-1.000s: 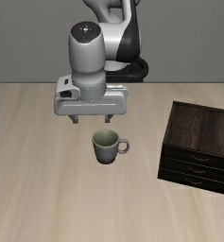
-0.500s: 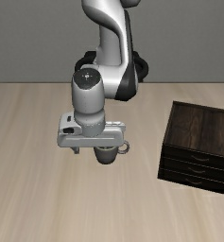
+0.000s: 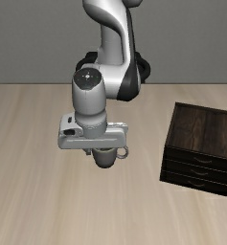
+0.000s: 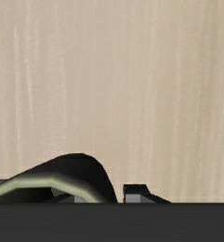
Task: Pick up the green mug on the table and place it on the wooden cabinet
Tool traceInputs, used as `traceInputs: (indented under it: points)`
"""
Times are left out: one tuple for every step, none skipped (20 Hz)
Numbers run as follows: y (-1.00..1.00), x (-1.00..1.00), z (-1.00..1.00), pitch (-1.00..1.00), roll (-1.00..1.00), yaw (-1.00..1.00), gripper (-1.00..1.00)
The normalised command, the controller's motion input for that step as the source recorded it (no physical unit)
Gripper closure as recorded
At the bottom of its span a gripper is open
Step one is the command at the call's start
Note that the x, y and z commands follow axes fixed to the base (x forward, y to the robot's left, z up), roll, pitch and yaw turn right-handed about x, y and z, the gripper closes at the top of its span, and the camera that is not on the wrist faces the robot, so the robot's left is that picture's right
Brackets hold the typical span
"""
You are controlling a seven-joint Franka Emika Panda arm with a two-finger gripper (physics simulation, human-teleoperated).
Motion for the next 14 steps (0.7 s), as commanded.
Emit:
traceInputs:
  points:
    - [0.0, 0.0, 1.0, 0.0, 0.0, 0.0, 1.0]
    - [0.0, 0.0, 1.0, 0.0, 0.0, 0.0, 1.0]
    - [0.0, 0.0, 1.0, 0.0, 0.0, 0.0, 1.0]
    - [0.0, 0.0, 1.0, 0.0, 0.0, 0.0, 1.0]
    - [0.0, 0.0, 1.0, 0.0, 0.0, 0.0, 1.0]
    - [0.0, 0.0, 1.0, 0.0, 0.0, 0.0, 1.0]
    - [0.0, 0.0, 1.0, 0.0, 0.0, 0.0, 1.0]
    - [0.0, 0.0, 1.0, 0.0, 0.0, 0.0, 1.0]
    - [0.0, 0.0, 1.0, 0.0, 0.0, 0.0, 1.0]
    - [0.0, 0.0, 1.0, 0.0, 0.0, 0.0, 1.0]
    - [0.0, 0.0, 1.0, 0.0, 0.0, 0.0, 1.0]
    - [0.0, 0.0, 1.0, 0.0, 0.0, 0.0, 1.0]
    - [0.0, 0.0, 1.0, 0.0, 0.0, 0.0, 1.0]
    - [0.0, 0.0, 1.0, 0.0, 0.0, 0.0, 1.0]
